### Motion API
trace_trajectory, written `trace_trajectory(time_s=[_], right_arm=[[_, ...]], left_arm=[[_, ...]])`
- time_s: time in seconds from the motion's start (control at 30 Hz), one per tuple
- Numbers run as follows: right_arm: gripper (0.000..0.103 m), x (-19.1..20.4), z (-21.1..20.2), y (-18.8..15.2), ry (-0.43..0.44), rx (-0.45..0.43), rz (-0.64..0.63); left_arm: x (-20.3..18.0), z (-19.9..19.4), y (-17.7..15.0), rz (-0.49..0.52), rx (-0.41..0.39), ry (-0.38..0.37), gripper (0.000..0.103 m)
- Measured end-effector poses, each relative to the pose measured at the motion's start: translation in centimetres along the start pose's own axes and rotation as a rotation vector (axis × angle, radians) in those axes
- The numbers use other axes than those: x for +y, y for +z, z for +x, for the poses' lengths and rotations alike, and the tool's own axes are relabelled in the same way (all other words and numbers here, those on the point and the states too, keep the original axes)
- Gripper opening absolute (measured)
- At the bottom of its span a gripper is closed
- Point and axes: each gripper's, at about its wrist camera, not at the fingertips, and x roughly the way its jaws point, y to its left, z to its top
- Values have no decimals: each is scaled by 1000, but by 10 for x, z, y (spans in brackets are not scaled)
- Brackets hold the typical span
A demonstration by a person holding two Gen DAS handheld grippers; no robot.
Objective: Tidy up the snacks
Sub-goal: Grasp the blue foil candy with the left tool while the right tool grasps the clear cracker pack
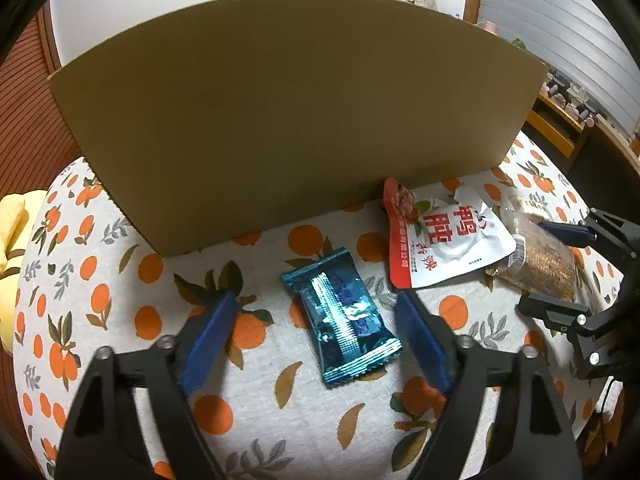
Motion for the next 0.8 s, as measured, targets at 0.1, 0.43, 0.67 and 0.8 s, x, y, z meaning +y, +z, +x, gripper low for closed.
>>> trace_trajectory(time_s=[0.1,0.43,0.67,0.8], right_arm=[[76,0,0,0,0,0,0],[77,0,0,0,0,0,0],[77,0,0,0,1,0,0],[77,0,0,0,3,-1,2]], left_arm=[[4,-4,0,-5,-8,2,56],[6,-12,-7,37,-34,13,26],[4,-29,-13,40,-71,-12,24],[2,-45,-18,40,-97,-18,24]])
